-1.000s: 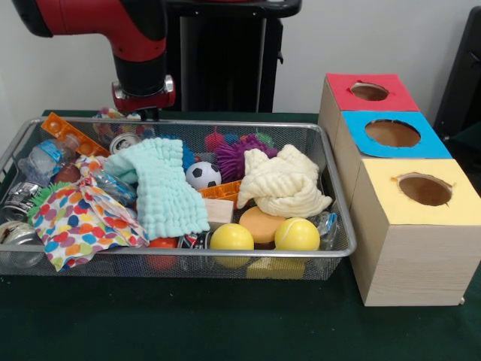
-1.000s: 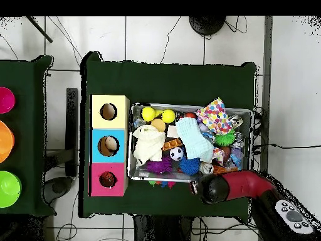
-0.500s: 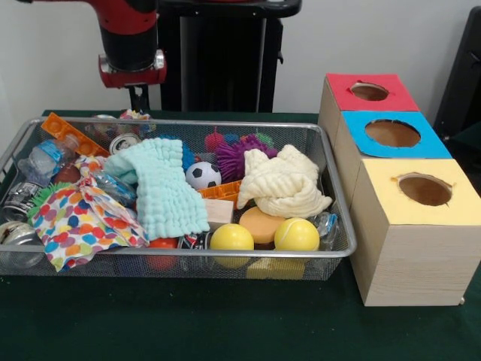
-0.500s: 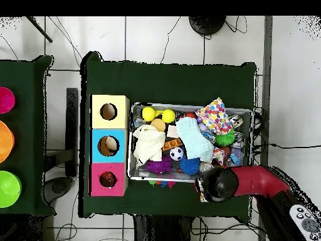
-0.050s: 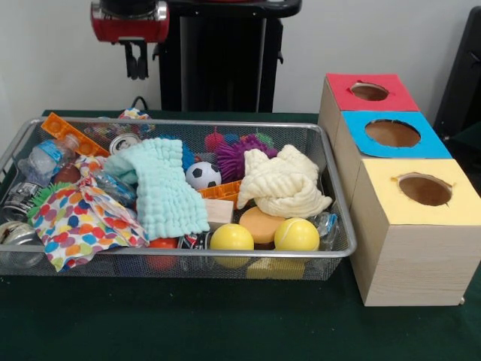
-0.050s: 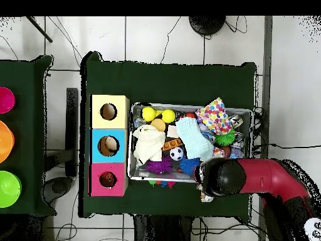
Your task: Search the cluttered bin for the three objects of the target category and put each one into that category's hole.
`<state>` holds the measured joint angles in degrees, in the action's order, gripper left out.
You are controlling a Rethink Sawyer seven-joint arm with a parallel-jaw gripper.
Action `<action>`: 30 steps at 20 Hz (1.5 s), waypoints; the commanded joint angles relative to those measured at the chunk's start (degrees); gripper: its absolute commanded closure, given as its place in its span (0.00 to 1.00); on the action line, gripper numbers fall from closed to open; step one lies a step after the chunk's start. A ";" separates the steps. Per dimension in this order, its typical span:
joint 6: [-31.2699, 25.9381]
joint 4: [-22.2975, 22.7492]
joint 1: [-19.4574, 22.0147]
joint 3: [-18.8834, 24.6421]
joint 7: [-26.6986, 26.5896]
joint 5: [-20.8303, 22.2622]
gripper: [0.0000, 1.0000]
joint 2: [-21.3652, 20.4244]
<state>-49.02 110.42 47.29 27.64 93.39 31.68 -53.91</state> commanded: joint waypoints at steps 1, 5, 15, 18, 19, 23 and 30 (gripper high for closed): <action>-2.61 8.27 -3.22 2.88 -3.06 -4.46 1.00 -8.12; -0.99 7.66 -2.65 2.26 -6.76 -1.46 1.00 -5.97; 5.57 12.82 11.11 6.51 -14.99 -1.69 1.00 -5.62; 5.68 12.39 14.81 8.06 -16.02 0.12 1.00 -3.90; 5.78 12.49 16.04 8.54 -16.20 0.54 1.00 -3.42; 4.96 10.29 19.76 9.93 -17.57 3.30 1.00 0.10; 5.21 8.32 22.04 11.04 -16.31 8.18 1.00 4.48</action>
<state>-46.66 119.39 69.01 33.56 93.39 34.71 -54.01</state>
